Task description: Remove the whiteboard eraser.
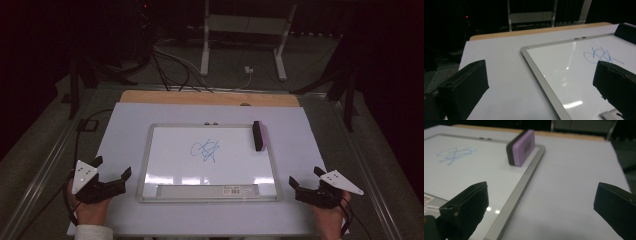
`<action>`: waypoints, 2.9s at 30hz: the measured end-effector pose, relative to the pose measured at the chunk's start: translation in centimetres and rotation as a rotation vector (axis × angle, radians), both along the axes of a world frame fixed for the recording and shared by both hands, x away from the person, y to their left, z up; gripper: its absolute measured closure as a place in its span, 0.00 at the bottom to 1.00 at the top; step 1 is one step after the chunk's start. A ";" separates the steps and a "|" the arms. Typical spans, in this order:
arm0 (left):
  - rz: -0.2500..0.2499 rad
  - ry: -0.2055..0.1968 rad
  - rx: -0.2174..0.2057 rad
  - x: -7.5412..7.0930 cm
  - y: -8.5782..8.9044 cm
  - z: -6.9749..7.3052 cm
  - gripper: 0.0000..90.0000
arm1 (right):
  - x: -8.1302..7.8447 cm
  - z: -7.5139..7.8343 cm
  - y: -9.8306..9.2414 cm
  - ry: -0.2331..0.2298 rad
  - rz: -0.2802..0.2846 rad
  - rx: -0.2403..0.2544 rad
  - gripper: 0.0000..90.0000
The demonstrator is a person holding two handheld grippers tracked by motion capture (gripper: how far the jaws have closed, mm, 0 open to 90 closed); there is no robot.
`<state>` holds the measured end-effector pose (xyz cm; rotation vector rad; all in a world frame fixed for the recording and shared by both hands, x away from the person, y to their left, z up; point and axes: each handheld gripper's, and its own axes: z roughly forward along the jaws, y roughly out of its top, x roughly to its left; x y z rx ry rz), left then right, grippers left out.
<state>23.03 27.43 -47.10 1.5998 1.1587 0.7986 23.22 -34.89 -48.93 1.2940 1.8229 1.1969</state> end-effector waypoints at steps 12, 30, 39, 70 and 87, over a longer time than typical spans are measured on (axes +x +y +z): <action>0.036 -0.027 -0.018 -0.3 0.6 -0.1 0.01 | 0.3 1.6 0.3 -0.096 0.024 0.028 0.00; 0.054 0.002 0.013 -0.2 0.3 -1.0 0.01 | 5.0 4.5 2.3 -0.069 0.069 0.014 0.00; 0.061 -0.006 0.003 -0.4 0.5 -1.0 0.01 | 7.9 5.3 3.8 -0.054 0.086 0.001 0.00; 0.067 -0.009 0.027 -0.4 0.2 -1.3 0.01 | 14.8 3.6 5.7 0.051 0.054 0.033 0.00; 0.065 -0.006 0.035 -0.4 0.1 -1.4 0.01 | 16.9 1.7 6.0 0.126 0.041 0.042 0.00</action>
